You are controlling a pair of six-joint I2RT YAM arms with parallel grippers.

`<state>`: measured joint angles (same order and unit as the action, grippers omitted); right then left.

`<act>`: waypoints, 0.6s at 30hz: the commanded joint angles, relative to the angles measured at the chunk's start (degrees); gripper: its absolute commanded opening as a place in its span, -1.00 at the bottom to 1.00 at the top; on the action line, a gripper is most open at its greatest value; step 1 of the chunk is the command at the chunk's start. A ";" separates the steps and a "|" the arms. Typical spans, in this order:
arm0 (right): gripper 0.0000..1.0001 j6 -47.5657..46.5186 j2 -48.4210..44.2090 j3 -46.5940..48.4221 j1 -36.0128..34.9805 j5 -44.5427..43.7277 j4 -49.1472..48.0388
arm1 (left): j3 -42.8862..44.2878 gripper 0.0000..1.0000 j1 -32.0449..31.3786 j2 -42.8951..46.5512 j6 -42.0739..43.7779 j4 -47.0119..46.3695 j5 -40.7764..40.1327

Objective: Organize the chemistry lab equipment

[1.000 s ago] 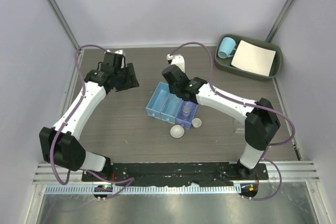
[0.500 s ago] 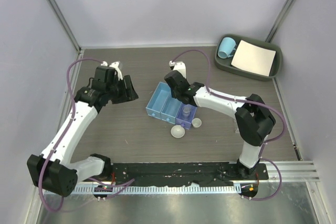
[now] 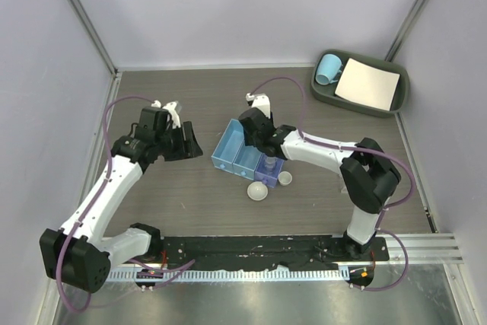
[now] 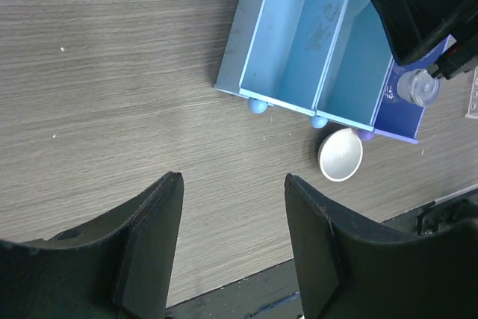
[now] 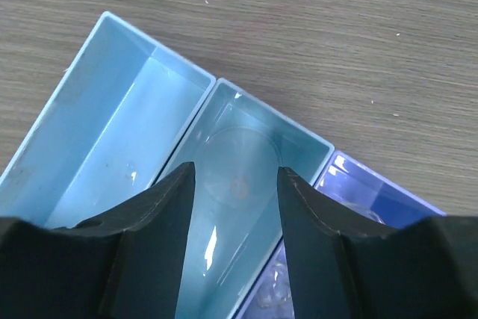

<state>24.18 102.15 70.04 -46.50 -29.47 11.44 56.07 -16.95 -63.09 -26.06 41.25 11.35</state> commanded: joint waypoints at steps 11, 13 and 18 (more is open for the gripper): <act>0.18 4.02 -23.65 -5.69 -12.11 -10.08 12.55 | -1.41 0.23 0.25 5.17 0.93 -3.46 5.61; 0.18 8.22 -26.37 -9.28 -14.23 -10.69 12.81 | -1.49 0.23 0.16 5.52 0.84 -3.46 5.61; 0.16 19.48 -31.48 -18.52 -15.37 -10.17 12.38 | -1.84 0.23 0.25 6.57 1.01 -3.73 6.75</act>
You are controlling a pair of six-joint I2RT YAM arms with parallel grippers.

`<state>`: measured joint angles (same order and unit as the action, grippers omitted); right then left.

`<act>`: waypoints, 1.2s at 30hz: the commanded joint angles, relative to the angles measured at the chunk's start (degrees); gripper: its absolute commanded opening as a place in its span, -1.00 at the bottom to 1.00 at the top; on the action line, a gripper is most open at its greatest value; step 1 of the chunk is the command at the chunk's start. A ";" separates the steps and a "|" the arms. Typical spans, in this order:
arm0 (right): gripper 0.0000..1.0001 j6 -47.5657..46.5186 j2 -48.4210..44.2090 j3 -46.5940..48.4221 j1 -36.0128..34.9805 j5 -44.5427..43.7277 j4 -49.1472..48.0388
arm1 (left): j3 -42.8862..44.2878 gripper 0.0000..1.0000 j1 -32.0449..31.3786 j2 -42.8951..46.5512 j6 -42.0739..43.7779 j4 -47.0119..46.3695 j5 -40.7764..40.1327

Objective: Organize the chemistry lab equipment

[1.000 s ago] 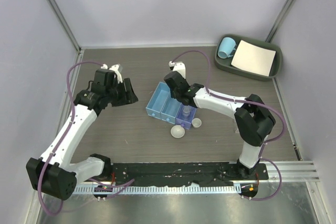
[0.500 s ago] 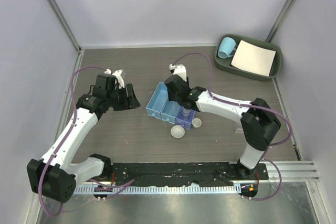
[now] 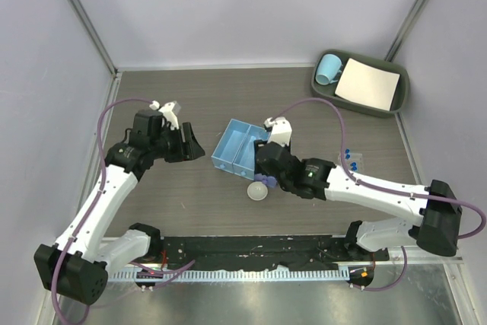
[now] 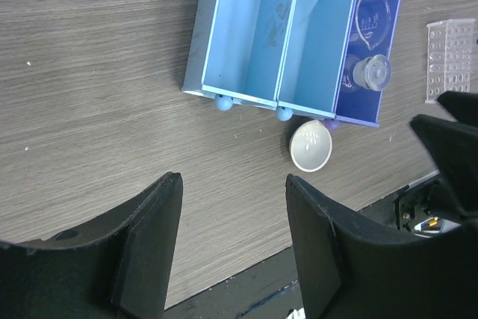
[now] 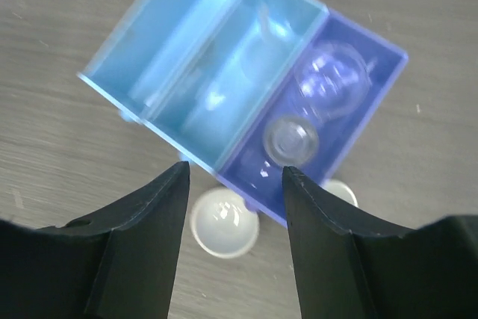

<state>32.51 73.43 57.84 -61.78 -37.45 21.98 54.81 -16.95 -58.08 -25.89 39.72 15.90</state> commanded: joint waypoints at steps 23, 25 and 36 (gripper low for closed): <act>0.15 33.93 -5.06 -32.09 -1.77 7.65 -19.50 | -1.46 0.24 0.16 2.28 0.58 -2.90 5.02; 0.15 34.55 -4.26 -32.44 -1.94 8.01 -20.48 | -1.37 0.24 0.16 2.36 0.58 -2.90 4.93; 0.01 36.57 0.48 -33.41 -2.47 8.09 -27.07 | -1.54 0.24 0.08 2.19 0.58 -2.90 5.02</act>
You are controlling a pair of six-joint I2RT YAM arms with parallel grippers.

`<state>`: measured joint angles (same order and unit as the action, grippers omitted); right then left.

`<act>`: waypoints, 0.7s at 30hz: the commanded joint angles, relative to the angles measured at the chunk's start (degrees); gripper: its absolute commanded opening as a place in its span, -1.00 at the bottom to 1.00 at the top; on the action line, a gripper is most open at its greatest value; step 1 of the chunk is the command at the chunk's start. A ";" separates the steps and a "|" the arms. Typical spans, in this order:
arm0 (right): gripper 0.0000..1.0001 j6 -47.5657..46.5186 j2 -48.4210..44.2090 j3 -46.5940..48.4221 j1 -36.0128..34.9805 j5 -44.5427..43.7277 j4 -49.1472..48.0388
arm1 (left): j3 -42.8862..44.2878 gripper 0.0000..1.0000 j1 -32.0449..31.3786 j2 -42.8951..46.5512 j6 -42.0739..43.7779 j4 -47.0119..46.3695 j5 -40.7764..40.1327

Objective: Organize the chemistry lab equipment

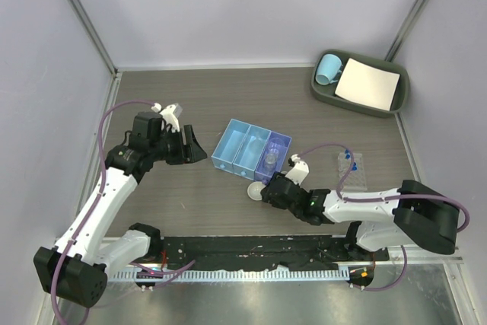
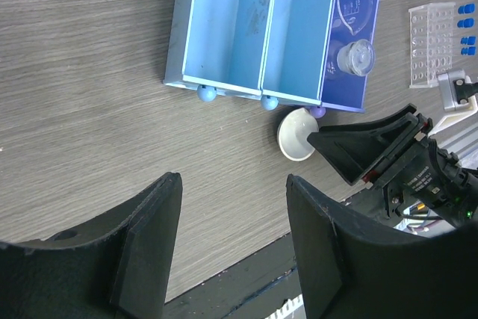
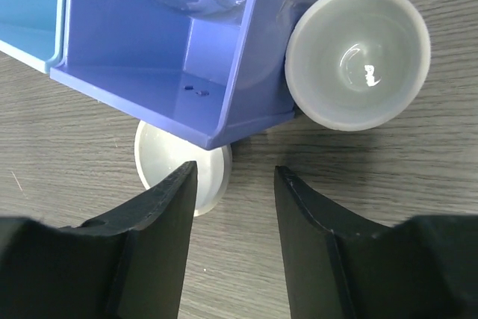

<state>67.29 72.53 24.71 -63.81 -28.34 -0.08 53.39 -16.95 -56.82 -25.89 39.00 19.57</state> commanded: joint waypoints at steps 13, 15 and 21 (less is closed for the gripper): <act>-0.99 1.54 6.30 3.06 -2.36 -1.02 -4.94 | -0.12 0.24 0.08 1.27 0.66 -2.18 1.17; -0.99 -0.22 6.57 5.59 -3.77 -2.42 -2.75 | -0.21 0.25 0.08 1.18 0.66 -2.09 1.26; -0.98 -5.48 9.38 15.96 -11.15 -2.87 6.75 | -0.21 0.25 0.08 1.71 0.58 -2.18 1.17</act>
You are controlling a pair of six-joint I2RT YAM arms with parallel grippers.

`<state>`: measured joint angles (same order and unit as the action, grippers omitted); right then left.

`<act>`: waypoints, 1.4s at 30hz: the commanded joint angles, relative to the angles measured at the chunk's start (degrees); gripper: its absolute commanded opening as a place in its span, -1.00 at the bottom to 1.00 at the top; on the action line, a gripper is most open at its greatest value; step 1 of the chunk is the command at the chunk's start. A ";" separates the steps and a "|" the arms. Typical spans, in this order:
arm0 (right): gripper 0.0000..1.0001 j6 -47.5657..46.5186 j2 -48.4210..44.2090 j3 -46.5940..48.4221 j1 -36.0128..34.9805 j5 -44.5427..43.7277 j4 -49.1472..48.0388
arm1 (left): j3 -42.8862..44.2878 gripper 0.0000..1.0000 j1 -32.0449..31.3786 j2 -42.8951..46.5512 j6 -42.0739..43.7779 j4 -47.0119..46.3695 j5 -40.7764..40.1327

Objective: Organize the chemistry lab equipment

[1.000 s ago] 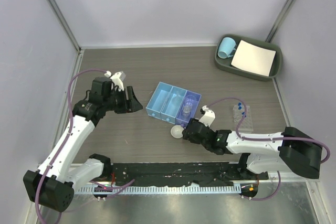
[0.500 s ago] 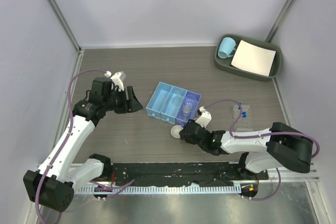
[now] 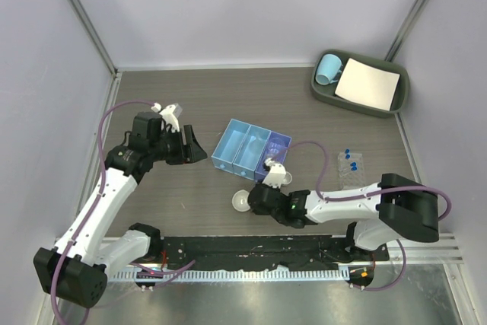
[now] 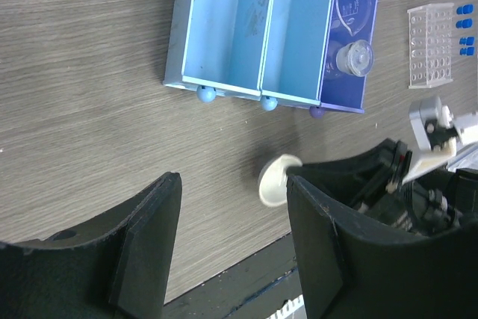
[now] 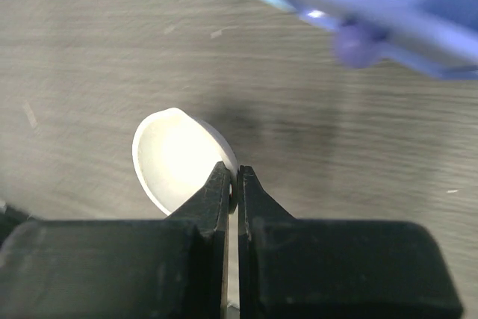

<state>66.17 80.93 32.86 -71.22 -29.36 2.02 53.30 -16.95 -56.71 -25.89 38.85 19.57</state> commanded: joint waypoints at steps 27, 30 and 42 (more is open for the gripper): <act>-0.98 -46.46 13.53 44.54 13.82 -4.84 24.08 | -0.48 0.25 0.08 2.04 0.40 -2.11 0.91; -0.99 -52.87 17.15 50.17 15.84 -1.24 24.08 | -0.56 0.26 0.08 1.95 0.40 -2.11 0.73; -0.99 -69.68 32.36 64.34 20.42 13.44 29.26 | -0.56 0.26 0.08 1.86 0.40 -2.20 1.17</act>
<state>5.26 111.22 93.23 -51.46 -22.76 28.64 52.75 -16.95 -55.70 -25.91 38.79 19.70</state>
